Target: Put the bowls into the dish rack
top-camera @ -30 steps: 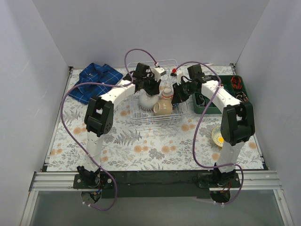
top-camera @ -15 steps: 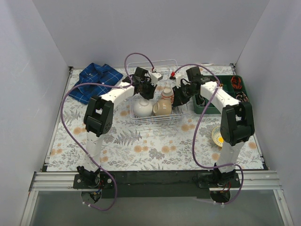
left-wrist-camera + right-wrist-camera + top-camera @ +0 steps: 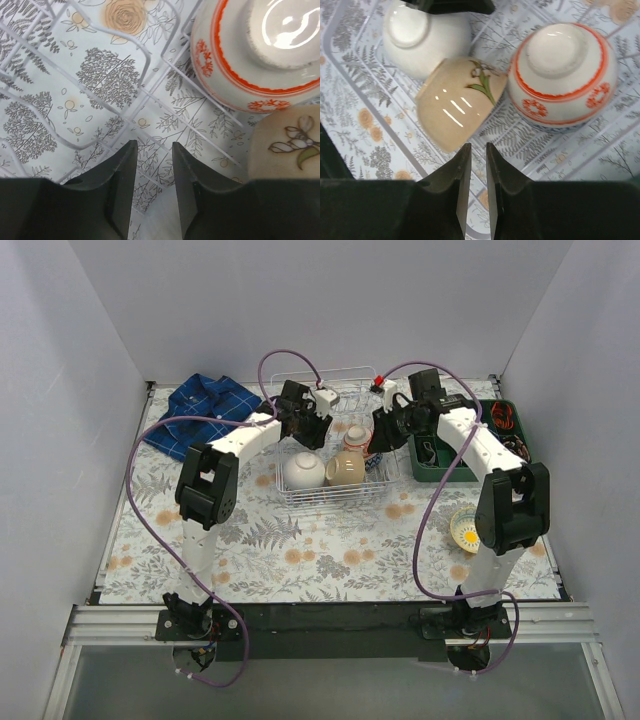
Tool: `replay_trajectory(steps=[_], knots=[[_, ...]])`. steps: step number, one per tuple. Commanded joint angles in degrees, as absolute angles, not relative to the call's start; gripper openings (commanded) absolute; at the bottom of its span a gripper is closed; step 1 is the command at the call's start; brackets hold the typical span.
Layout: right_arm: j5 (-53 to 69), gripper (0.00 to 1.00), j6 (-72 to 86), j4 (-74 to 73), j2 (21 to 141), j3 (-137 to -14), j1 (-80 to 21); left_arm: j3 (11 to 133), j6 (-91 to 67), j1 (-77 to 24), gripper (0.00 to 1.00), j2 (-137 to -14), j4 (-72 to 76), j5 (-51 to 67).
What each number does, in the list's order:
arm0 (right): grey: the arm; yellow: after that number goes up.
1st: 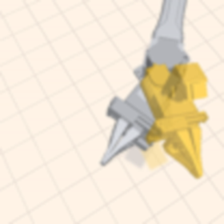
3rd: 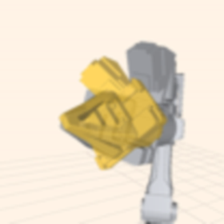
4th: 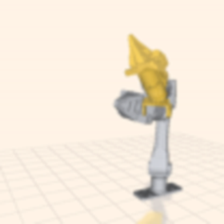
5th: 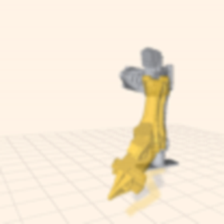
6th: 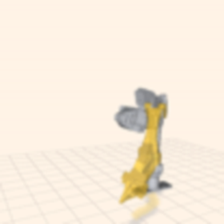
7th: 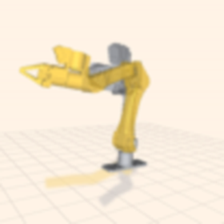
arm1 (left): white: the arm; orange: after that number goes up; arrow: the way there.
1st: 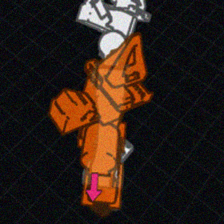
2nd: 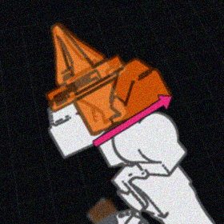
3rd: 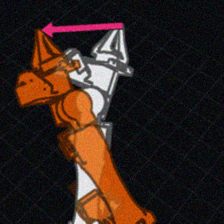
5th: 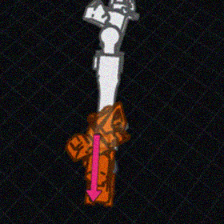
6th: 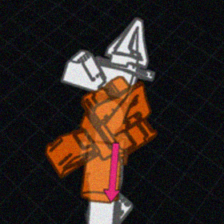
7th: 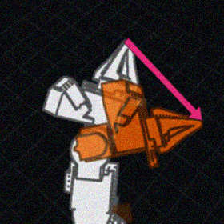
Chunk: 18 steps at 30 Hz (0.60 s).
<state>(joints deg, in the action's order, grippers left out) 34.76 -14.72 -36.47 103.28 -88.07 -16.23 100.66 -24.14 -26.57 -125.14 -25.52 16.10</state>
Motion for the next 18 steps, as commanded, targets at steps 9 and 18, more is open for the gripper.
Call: replay_trajectory(steps=[9, 18], knots=[[41.5, 0.24, -16.2, -38.5, 107.1, -89.6, -17.4, 106.2, -21.6, -26.5, 0.32, -123.4, -28.7, 30.5], [35.6, 0.22, -20.1, -40.3, 106.7, -84.9, -17.4, 109.1, -19.2, -26.5, 0.33, -125.0, -33.7, 38.7]])
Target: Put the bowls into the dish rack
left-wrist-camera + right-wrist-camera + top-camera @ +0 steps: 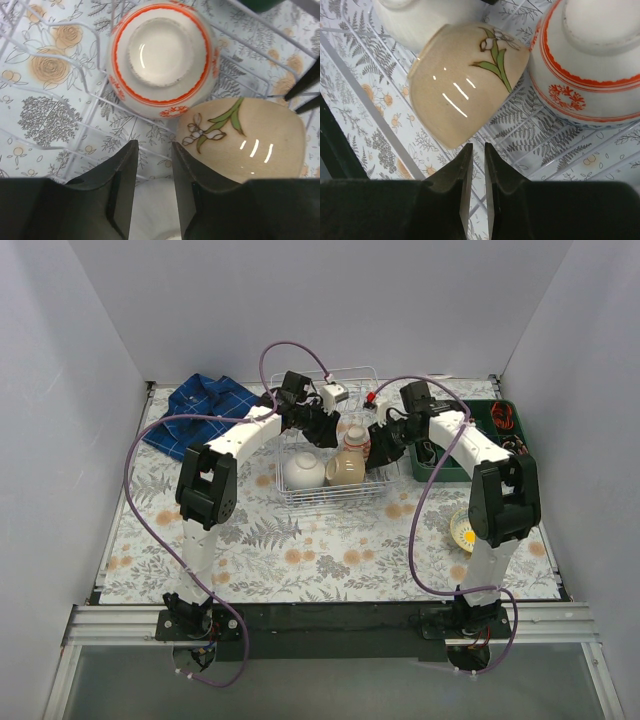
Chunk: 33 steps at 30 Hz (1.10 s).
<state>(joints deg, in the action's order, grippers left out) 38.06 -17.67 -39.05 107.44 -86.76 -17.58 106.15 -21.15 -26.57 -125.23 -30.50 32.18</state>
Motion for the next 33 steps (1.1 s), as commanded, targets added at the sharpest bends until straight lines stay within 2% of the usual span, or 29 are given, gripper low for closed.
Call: replay_trajectory(steps=[1, 6, 10, 13, 14, 16, 17, 19, 21, 24, 27, 33], knots=[[35.2, 0.23, -20.4, -40.3, 106.6, -84.7, -17.5, 109.7, -19.1, -26.5, 0.33, -125.2, -34.4, 39.5], [34.1, 0.23, -20.7, -40.1, 106.3, -84.3, -17.4, 110.3, -19.7, -26.5, 0.33, -125.8, -35.1, 42.7], [32.2, 0.34, -19.8, -39.8, 105.5, -85.4, -17.3, 110.5, -20.6, -26.8, 0.32, -125.9, -35.2, 42.4], [30.2, 0.50, -18.6, -39.9, 104.2, -86.5, -16.0, 111.1, -21.3, -26.8, 0.34, -125.5, -34.9, 41.1], [30.1, 0.61, -17.2, -40.0, 103.6, -86.7, -15.6, 111.4, -21.7, -26.9, 0.36, -125.3, -34.8, 40.7], [31.2, 0.74, -16.1, -40.1, 103.2, -87.2, -14.8, 112.6, -24.0, -26.9, 0.39, -125.0, -32.9, 36.0], [31.8, 0.98, -15.0, -40.2, 102.9, -87.4, -14.7, 112.9, -26.6, -26.9, 0.43, -124.6, -31.9, 33.3], [33.5, 0.99, -13.8, -39.8, 102.7, -87.7, -14.8, 113.5, -28.0, -26.7, 0.45, -123.5, -29.2, 28.1], [34.1, 0.99, -10.0, -39.0, 102.6, -88.2, -14.9, 113.4, -31.5, -26.6, 0.55, -121.9, -27.0, 17.4], [34.5, 0.99, -7.0, -37.9, 103.3, -89.0, -15.6, 113.5, -34.5, -26.5, 0.62, -120.9, -25.2, 4.0], [33.9, 0.98, -4.7, -37.1, 104.4, -90.3, -17.4, 111.2, -36.6, -26.5, 0.68, -118.3, -25.1, -3.8], [29.2, 0.99, 1.0, -36.4, 107.0, -93.2, -22.3, 101.2, -37.1, -26.2, 0.72, -110.9, -25.2, -8.3]])
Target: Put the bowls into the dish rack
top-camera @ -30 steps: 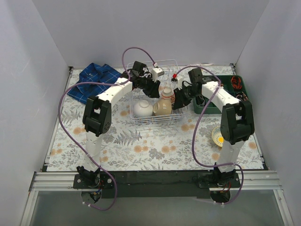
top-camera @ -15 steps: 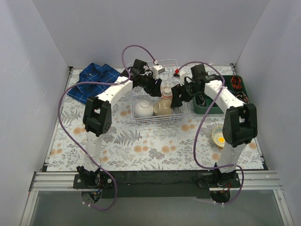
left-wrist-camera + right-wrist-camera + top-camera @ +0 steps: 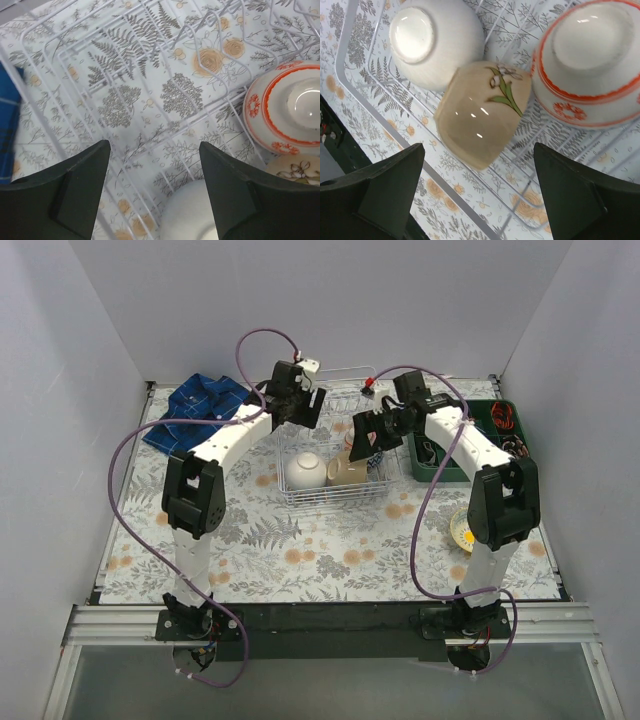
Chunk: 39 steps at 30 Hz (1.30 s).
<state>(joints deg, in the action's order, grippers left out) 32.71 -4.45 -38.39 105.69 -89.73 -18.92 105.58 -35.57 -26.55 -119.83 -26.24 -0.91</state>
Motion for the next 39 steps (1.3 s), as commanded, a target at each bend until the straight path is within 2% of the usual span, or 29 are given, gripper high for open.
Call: replay_trajectory(steps=[1, 5, 21, 25, 31, 35, 39], knots=[[27.6, 0.99, 1.7, -36.4, 107.2, -93.4, -22.8, 100.0, -37.3, -26.1, 0.72, -110.1, -25.2, -9.1], [16.9, 0.99, 7.2, -36.7, 108.1, -93.6, -25.5, 96.7, -37.1, -25.9, 0.72, -107.1, -24.8, -10.0], [16.7, 0.98, 11.5, -35.2, 111.5, -92.1, -28.6, 88.4, -34.9, -25.0, 0.73, -100.9, -23.4, -11.4], [22.4, 0.94, 11.0, -34.6, 111.1, -90.4, -26.9, 87.4, -34.3, -25.0, 0.73, -100.0, -23.2, -11.4], [32.6, 0.78, 11.4, -31.6, 111.3, -85.5, -21.6, 86.9, -34.1, -25.0, 0.73, -100.3, -23.6, -10.2], [44.2, 0.68, 12.8, -27.6, 112.4, -83.2, -19.7, 87.4, -33.8, -24.9, 0.73, -100.7, -24.0, -9.0], [56.2, 0.65, 17.2, -21.0, 114.7, -81.2, -18.8, 87.4, -33.7, -24.9, 0.73, -101.1, -24.8, -8.4]])
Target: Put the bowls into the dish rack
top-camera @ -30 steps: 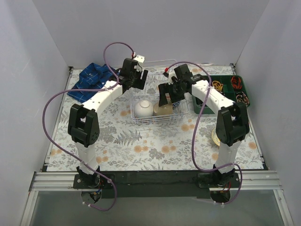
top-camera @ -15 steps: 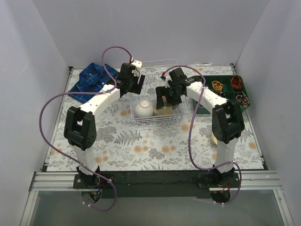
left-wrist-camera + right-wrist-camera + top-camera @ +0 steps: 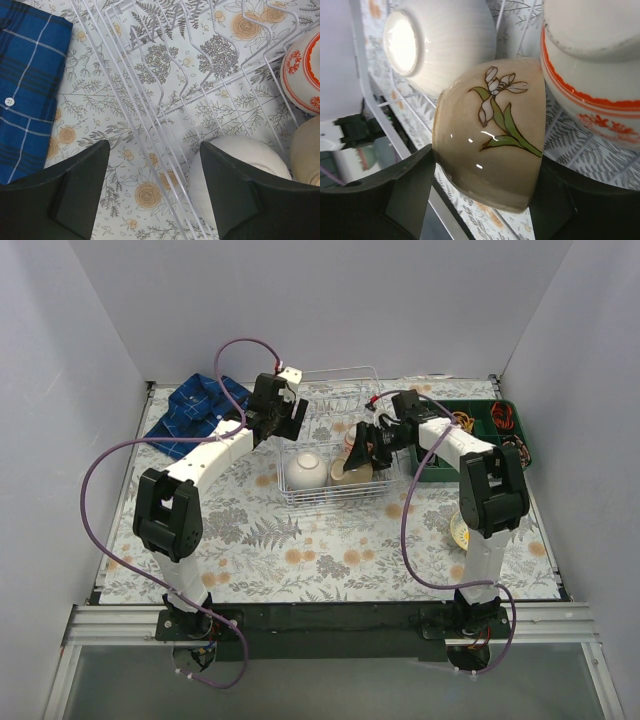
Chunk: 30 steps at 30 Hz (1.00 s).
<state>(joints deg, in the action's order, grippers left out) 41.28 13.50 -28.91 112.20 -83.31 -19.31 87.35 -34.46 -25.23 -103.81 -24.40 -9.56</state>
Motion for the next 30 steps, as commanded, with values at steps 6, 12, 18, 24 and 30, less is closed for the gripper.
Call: replay_trajectory(steps=[6, 12, 18, 24, 30], knots=[[69.7, 0.63, 32.9, -6.9, 119.1, -75.9, -17.1, 88.0, -32.8, -24.9, 0.72, -101.7, -26.1, -6.7], [71.4, 0.64, 33.8, -6.4, 120.6, -75.6, -15.7, 89.5, -32.7, -25.0, 0.72, -103.3, -26.8, -4.8], [60.1, 0.99, 19.3, -20.5, 117.7, -82.3, -12.8, 91.3, -32.9, -24.9, 0.72, -105.2, -26.8, -3.7], [45.5, 0.99, 13.3, -30.2, 115.0, -85.8, -10.8, 93.3, -32.7, -25.0, 0.72, -107.4, -26.5, -3.8], [36.7, 0.99, 9.8, -33.9, 111.2, -88.3, -10.7, 93.6, -32.4, -25.0, 0.72, -107.8, -25.6, -2.7]])
